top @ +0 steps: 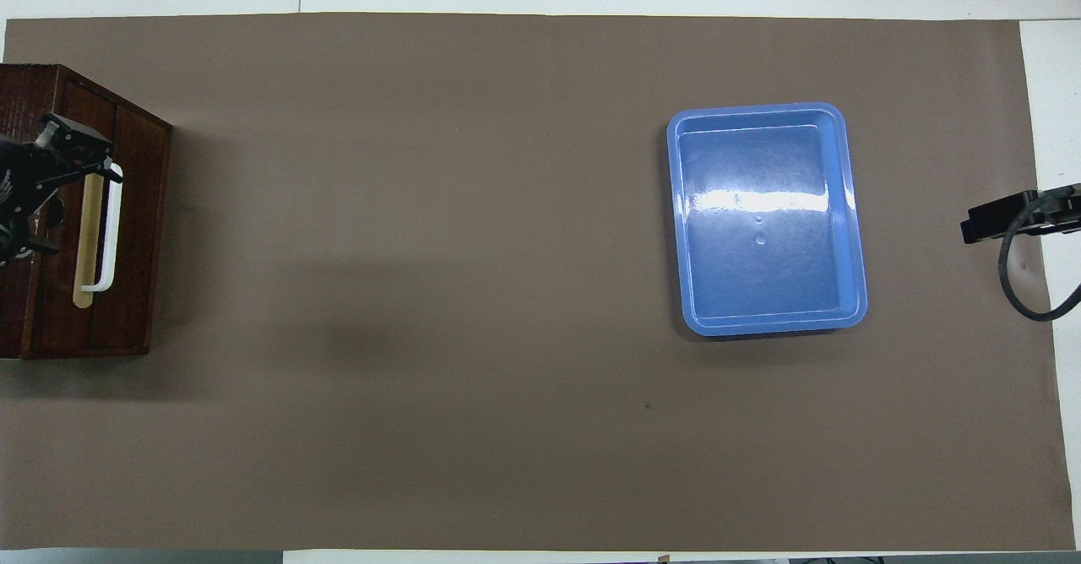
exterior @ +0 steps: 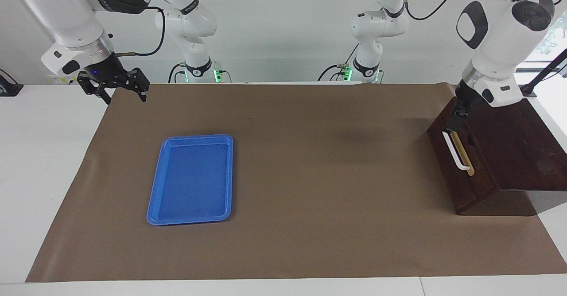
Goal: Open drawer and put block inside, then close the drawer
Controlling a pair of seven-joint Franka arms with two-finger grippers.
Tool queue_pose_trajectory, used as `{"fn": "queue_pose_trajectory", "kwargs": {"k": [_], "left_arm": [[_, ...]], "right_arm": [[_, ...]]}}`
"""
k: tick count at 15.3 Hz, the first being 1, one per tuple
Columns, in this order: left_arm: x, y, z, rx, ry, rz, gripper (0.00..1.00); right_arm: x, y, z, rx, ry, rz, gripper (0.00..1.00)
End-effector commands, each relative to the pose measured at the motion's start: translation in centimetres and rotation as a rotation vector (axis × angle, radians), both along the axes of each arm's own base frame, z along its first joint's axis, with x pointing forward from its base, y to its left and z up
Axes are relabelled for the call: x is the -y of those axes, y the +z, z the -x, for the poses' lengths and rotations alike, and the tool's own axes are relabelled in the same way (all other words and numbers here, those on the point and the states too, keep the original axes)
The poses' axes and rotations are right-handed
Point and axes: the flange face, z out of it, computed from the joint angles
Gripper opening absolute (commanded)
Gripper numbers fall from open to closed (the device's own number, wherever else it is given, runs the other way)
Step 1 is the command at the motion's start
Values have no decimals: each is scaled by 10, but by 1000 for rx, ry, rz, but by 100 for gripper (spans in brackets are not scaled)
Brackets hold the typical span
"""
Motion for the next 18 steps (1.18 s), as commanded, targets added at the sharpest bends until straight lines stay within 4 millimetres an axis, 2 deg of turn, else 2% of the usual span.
{"fn": "queue_pose_trajectory", "kwargs": {"k": [1,3,5,6,8,18], "left_arm": [[-2,4,10,-96,-267,73,100],[7,9,19,-93,-395,128,100],[11,8,14,-82,-440,127,100],[14,1,8,-94,-494,133,100],[19,14,3,-60,-609,132,100],[21,14,6,-83,-703,147,100]], "right_arm": [[0,2,5,-3,-15,14,100],[-1,2,5,-3,-12,13,100],[-1,3,5,-1,-9,13,100],[-1,3,5,-1,-9,13,100],[-1,3,5,-1,-9,13,100],[0,3,5,-1,-12,11,100]]}}
